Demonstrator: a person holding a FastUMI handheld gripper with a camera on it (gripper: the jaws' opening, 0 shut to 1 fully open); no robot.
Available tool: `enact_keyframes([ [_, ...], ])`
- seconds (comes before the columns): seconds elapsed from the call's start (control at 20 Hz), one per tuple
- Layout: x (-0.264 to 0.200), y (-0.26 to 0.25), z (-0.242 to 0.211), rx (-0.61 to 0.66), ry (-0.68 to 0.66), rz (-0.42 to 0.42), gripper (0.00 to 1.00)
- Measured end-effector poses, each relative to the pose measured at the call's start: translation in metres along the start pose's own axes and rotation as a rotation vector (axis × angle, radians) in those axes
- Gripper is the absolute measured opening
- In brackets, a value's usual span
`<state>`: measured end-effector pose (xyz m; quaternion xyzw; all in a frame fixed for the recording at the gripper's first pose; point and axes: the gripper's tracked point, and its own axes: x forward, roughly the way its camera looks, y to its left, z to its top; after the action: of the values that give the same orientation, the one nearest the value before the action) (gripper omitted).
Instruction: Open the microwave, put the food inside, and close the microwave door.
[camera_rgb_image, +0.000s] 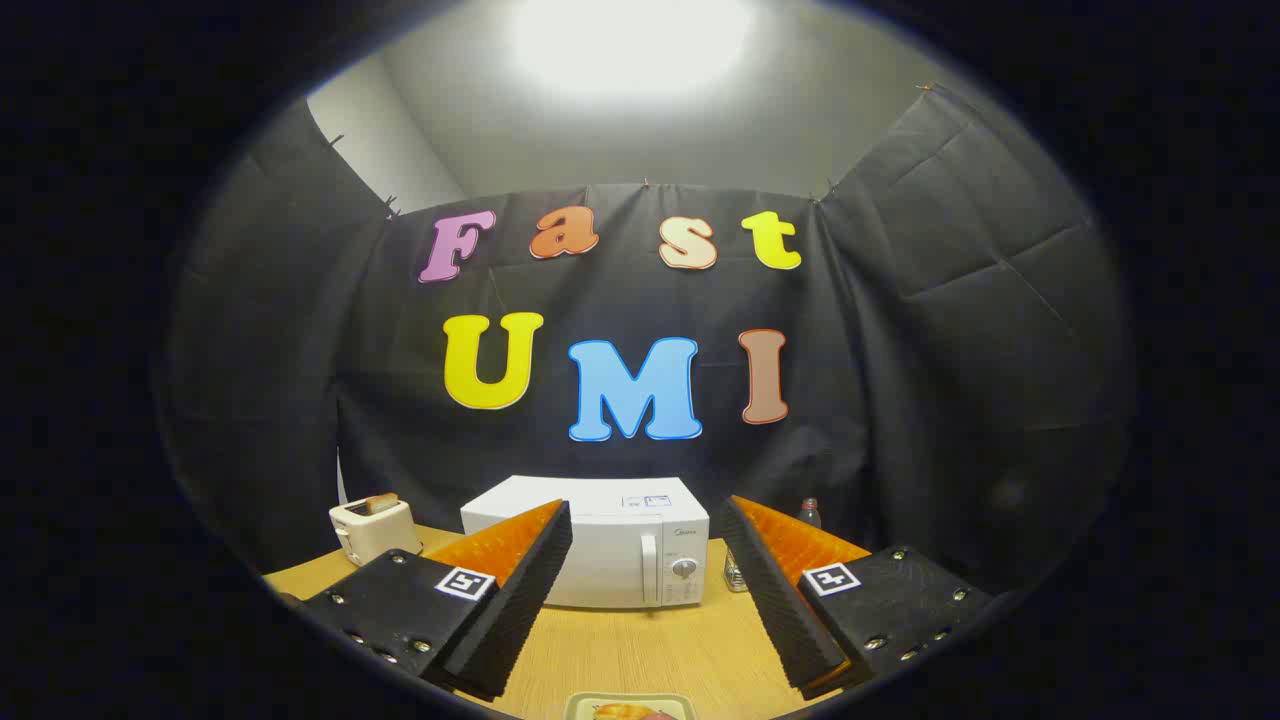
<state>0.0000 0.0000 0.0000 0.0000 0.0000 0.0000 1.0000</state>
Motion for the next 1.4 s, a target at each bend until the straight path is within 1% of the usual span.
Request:
enact_keyframes([
  [0.55,0.004,0.013,-0.008,-0.006,0.006,0.018,0.97],
  [0.75,0.015,0.010,-0.012,-0.009,-0.001,0.014,0.97],
  [1.0,0.051,0.002,-0.023,-0.003,0.022,0.009,0.96],
  [1.1,0.070,0.004,-0.032,0.015,0.035,0.028,0.97],
  [1.4,0.130,-0.003,-0.076,0.027,0.106,0.047,0.97],
])
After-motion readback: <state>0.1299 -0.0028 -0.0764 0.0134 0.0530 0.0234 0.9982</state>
